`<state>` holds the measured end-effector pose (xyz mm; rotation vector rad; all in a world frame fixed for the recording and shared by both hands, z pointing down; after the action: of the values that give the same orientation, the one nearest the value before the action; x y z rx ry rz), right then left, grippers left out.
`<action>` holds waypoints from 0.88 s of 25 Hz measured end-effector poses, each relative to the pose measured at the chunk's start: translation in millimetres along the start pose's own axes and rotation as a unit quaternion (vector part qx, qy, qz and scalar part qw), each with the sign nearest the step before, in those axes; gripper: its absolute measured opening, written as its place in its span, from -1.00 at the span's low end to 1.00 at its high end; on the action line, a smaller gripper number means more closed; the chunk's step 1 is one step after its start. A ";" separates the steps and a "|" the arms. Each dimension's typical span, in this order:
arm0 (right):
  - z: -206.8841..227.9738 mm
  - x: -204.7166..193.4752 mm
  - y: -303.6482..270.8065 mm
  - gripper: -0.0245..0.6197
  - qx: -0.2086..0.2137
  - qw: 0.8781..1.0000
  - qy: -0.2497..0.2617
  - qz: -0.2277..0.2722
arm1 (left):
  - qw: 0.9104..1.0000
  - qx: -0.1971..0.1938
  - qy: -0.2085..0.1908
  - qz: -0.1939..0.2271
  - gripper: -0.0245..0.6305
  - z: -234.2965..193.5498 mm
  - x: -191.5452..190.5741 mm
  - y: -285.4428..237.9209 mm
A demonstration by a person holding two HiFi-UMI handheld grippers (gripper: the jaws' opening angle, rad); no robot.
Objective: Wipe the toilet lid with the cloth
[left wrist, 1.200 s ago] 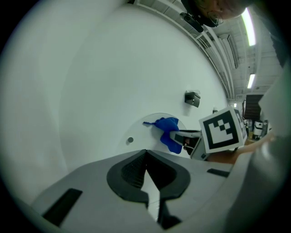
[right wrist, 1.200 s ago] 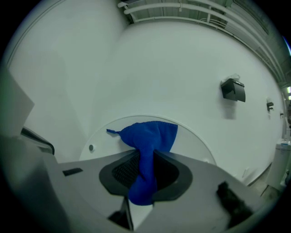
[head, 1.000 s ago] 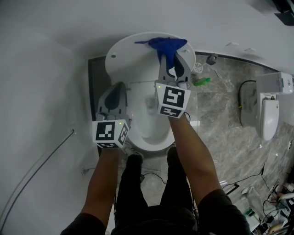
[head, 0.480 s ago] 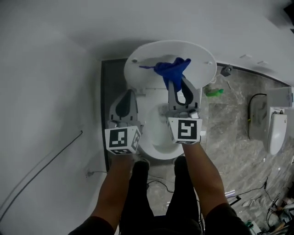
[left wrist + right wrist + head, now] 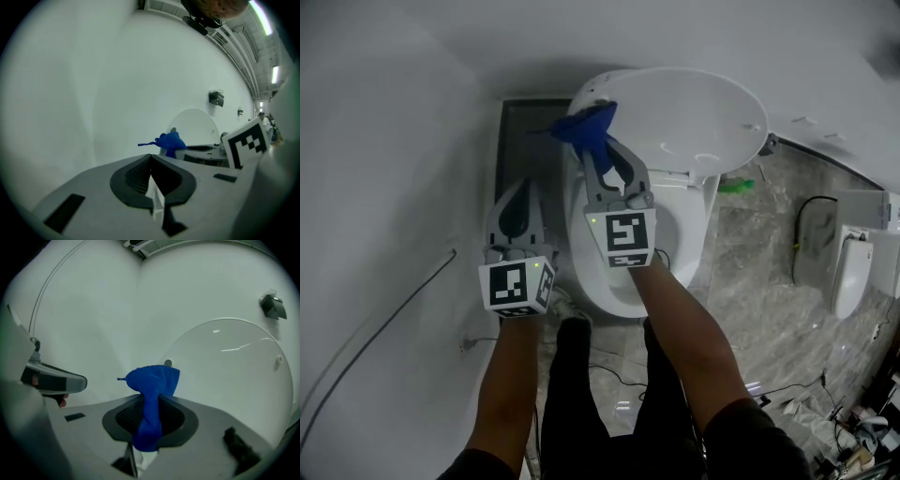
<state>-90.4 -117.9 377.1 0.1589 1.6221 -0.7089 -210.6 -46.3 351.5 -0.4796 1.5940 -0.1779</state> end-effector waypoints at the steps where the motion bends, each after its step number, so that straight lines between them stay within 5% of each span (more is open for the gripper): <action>1: 1.1 0.3 -3.5 -0.69 -0.004 1.000 -0.002 -0.001 | 1.000 0.002 0.000 0.000 -0.89 -0.4 -1.5 0.6; 11: 33.2 -4.0 -11.7 -0.69 -0.063 0.998 -0.016 0.007 | 1.000 -0.013 -0.002 -0.006 -0.89 18.1 -4.1 -8.9; 22: 116.3 -26.1 22.8 -0.69 -0.143 0.989 -0.025 -0.002 | 0.998 -0.051 -0.015 -0.016 -0.89 77.4 -3.7 -41.0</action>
<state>24.7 -153.3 392.0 -0.0702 1.6569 -0.4715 -126.6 -68.2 364.1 -0.5846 1.5718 -0.1135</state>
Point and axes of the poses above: the fingertips, and each gripper's own axes: y backward along the fingers, z to its right, x out of its top, the point moved 4 cm from there along y, backward along the fingers, and after that the axes turned 6 degrees about -z, right-handed, at the moved point
